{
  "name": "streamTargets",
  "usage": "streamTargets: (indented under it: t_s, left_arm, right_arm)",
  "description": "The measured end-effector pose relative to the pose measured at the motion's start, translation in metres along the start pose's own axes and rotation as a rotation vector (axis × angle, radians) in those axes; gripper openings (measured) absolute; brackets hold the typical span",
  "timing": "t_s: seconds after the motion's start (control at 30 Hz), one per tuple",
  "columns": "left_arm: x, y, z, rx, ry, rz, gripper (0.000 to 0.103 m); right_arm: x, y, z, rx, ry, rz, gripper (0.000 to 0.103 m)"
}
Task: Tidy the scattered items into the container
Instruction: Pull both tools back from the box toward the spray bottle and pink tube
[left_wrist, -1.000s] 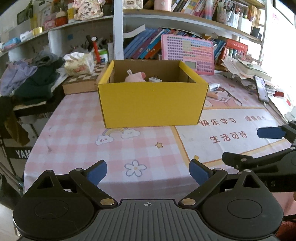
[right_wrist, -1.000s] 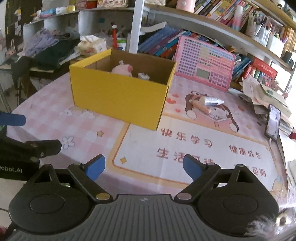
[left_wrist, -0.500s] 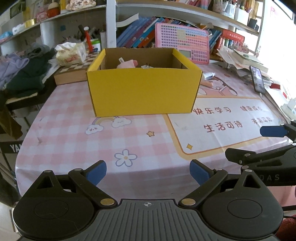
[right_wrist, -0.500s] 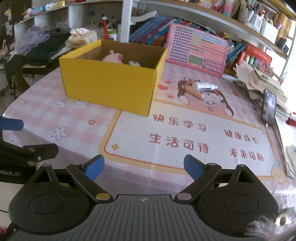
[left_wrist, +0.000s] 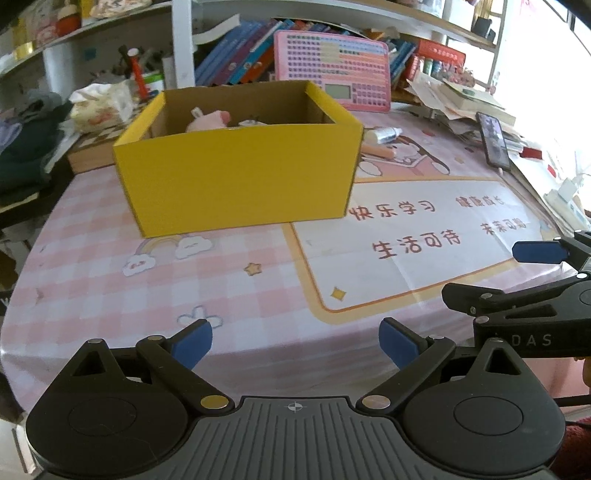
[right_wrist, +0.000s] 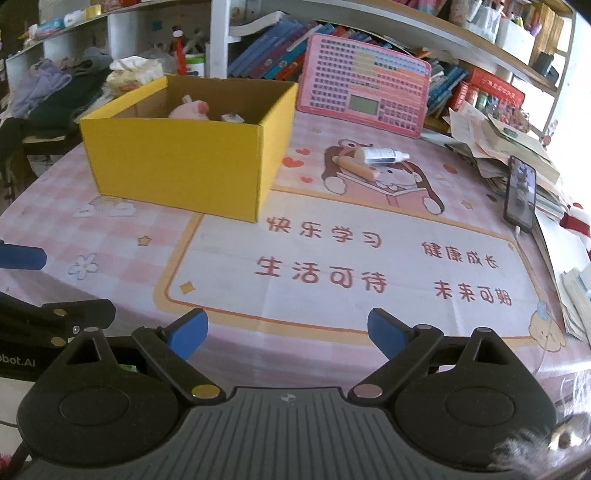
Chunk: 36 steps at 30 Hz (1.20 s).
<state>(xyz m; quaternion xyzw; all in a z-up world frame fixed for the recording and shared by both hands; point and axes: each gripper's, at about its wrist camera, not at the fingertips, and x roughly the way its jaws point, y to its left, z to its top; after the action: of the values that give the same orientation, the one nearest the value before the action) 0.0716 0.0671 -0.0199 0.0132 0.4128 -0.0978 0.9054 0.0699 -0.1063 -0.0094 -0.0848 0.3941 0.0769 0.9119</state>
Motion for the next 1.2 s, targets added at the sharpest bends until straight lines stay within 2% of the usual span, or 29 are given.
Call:
streamTargets:
  t_s: [0.17,0.4,0.7,0.87,1.0,1.2]
  left_arm:
    - [0.011,-0.017,0.01,0.022,0.012,-0.023,0.099]
    - [0.031,-0.047,0.028,0.054,0.027,-0.096,0.099]
    - [0.058,-0.089,0.051,0.091,0.043,-0.135,0.099]
    - [0.07,-0.111,0.069,0.11,0.006,-0.153,0.099]
    - [0.082,-0.128,0.085,0.12,-0.014,-0.15,0.099]
    - [0.1,-0.146,0.105,0.109,-0.002,-0.102,0.099]
  right_arm:
    - [0.007,-0.019,0.001,0.02,0.01,-0.009,0.094]
    - [0.017,-0.05,0.003,0.036,0.037,-0.028,0.094]
    - [0.031,-0.096,0.009,0.05,0.058,-0.048,0.094]
    - [0.042,-0.126,0.021,0.054,0.048,-0.053,0.094]
    - [0.052,-0.15,0.035,0.056,0.02,-0.049,0.094]
    - [0.072,-0.183,0.05,0.08,0.01,-0.013,0.094]
